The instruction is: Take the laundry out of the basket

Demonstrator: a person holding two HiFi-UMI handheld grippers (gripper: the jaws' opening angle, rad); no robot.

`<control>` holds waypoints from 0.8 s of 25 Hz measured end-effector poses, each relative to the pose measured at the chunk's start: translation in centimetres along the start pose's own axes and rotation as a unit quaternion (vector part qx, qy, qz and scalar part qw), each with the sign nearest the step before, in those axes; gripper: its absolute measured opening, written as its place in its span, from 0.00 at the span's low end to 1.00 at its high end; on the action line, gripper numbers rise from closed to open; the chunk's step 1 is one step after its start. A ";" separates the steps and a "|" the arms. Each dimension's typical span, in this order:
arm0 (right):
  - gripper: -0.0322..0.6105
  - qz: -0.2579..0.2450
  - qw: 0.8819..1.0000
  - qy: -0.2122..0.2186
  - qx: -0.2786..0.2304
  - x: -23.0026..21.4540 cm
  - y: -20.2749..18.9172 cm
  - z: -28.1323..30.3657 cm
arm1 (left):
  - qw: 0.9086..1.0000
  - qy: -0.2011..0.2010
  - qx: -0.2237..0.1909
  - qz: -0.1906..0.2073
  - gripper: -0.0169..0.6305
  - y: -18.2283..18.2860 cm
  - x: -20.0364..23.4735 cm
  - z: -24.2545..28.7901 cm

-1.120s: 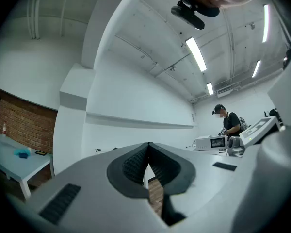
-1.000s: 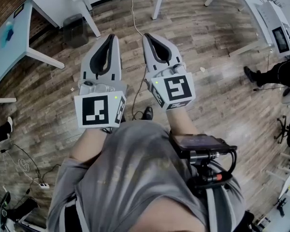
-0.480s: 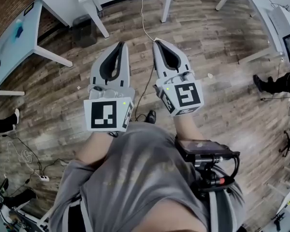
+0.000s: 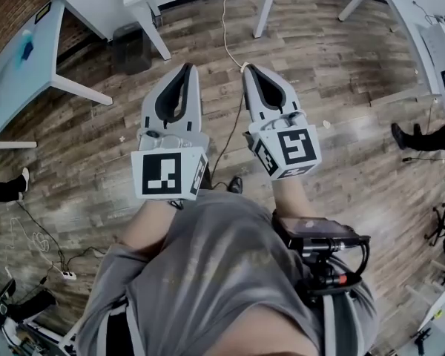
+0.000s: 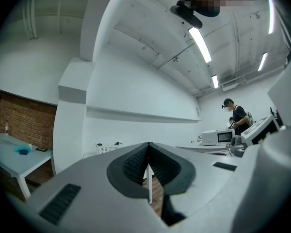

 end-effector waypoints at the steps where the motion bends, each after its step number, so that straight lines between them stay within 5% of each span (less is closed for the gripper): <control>1: 0.06 -0.002 1.000 0.001 0.001 0.0 0.0 1.3 | 1.000 0.000 -0.002 -0.003 0.04 -0.1 1.1 0.9; 13: 0.06 -0.028 0.999 0.000 -0.016 1.6 2.8 19.5 | 0.999 -0.015 -0.042 -0.014 0.04 2.2 16.6 10.7; 20: 0.06 -0.046 0.999 -0.016 -0.019 1.1 4.2 23.9 | 0.998 -0.023 -0.053 -0.027 0.04 2.6 20.6 13.4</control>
Point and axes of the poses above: the fingertips, and each gripper's own axes: z forward along the fingers, x to its left, y out of its top, the point moved 3 cm from there along -z, backward along the fingers, and after that the axes turned 3 degrees about -z, right-handed, at the moved point
